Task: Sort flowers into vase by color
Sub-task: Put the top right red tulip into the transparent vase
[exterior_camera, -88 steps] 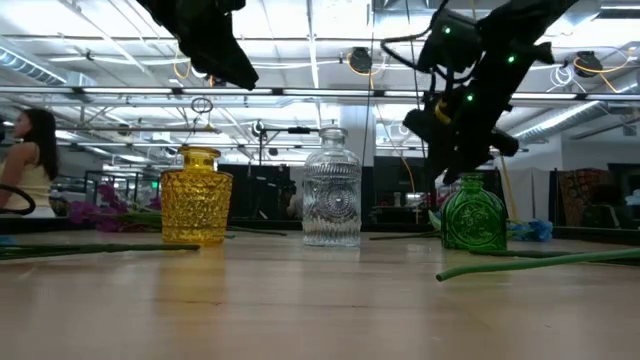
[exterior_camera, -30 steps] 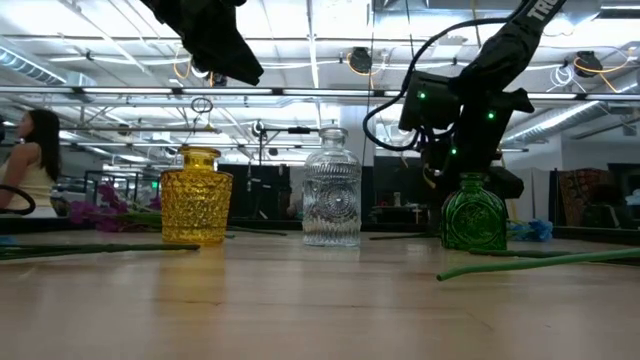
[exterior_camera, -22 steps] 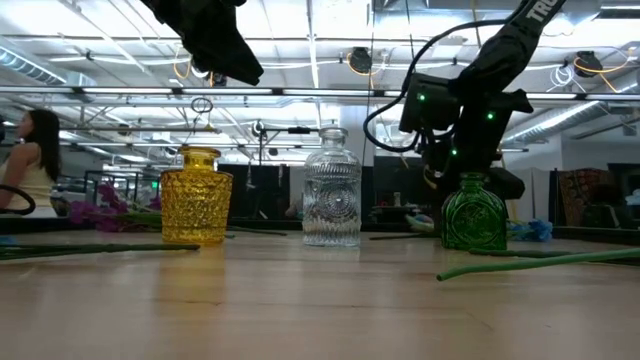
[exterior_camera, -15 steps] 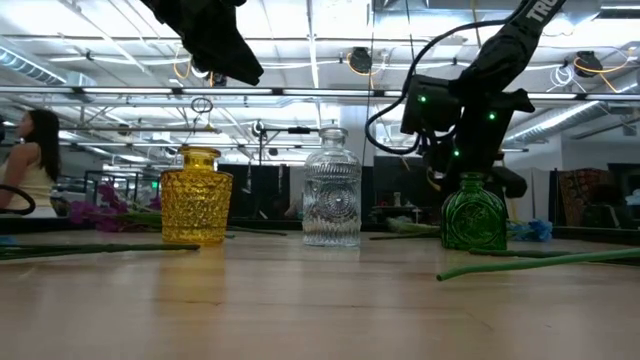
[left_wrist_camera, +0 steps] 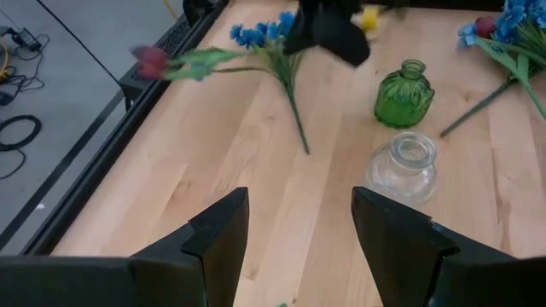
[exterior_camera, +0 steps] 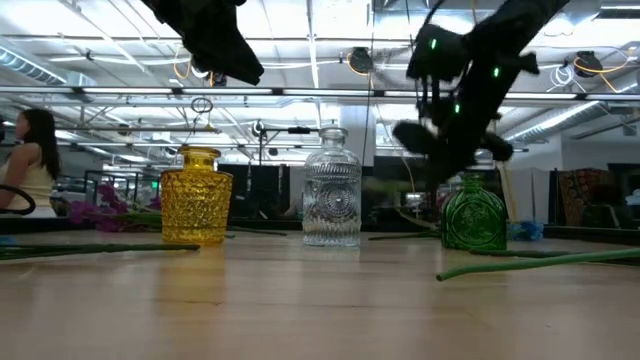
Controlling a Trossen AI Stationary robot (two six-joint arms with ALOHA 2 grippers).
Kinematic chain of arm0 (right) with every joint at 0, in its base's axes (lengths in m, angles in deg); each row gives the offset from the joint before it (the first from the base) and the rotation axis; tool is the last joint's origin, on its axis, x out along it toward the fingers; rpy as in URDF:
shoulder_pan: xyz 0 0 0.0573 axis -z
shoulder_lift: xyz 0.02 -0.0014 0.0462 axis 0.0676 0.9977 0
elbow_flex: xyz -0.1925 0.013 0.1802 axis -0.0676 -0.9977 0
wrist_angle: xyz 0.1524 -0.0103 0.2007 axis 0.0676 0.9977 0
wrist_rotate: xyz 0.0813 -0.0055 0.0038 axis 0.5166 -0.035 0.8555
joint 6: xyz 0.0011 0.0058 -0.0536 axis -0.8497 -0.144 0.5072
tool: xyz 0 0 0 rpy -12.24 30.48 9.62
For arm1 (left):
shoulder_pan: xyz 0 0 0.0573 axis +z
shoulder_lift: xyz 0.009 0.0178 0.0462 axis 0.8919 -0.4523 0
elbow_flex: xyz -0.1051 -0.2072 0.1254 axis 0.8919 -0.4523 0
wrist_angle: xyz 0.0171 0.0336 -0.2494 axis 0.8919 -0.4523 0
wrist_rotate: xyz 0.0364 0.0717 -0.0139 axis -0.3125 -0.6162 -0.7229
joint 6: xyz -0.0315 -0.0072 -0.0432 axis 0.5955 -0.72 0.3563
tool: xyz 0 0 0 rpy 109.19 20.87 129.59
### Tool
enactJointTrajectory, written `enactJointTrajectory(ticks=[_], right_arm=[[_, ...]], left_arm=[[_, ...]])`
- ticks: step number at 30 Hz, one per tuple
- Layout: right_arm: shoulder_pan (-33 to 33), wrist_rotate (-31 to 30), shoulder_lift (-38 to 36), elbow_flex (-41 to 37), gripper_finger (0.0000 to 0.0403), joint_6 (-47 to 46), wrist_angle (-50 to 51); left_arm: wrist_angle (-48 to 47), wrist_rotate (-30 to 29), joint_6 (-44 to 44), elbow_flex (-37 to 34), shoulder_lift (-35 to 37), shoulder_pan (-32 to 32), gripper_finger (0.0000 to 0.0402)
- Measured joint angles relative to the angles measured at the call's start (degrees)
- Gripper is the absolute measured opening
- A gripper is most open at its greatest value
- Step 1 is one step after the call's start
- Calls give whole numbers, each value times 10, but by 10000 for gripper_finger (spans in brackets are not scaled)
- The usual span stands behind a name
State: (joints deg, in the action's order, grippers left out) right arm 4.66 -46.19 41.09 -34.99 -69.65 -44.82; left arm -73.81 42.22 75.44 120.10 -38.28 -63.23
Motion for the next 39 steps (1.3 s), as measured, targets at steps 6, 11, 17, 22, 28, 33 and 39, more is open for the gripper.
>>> enactJointTrajectory(ticks=[6, 11, 17, 22, 28, 33, 39], right_arm=[[-3, 1, -113, 11, 1, 84, -52], [-37, 3, -170, 11, 1, 120, -98], [-84, 29, -180, 11, 0, 194, -249], [-119, 52, -160, 11, 0, 275, -401], [-147, 45, -116, 11, 0, 344, -523], [-167, 49, -65, 11, 2, 406, -616], [-189, 110, -13, 10, 1, 484, -742]], left_arm=[[39, 0, 2, 0, 0, 0, 215], [87, 0, 30, 0, 0, 0, 215], [167, 0, 45, 0, -5, -9, 215], [236, 0, 27, 0, -16, -38, 215], [313, 0, -17, -1, -24, -78, 215], [382, -2, -32, 0, -23, -102, 215], [388, -17, -35, 0, -23, -109, 215]])
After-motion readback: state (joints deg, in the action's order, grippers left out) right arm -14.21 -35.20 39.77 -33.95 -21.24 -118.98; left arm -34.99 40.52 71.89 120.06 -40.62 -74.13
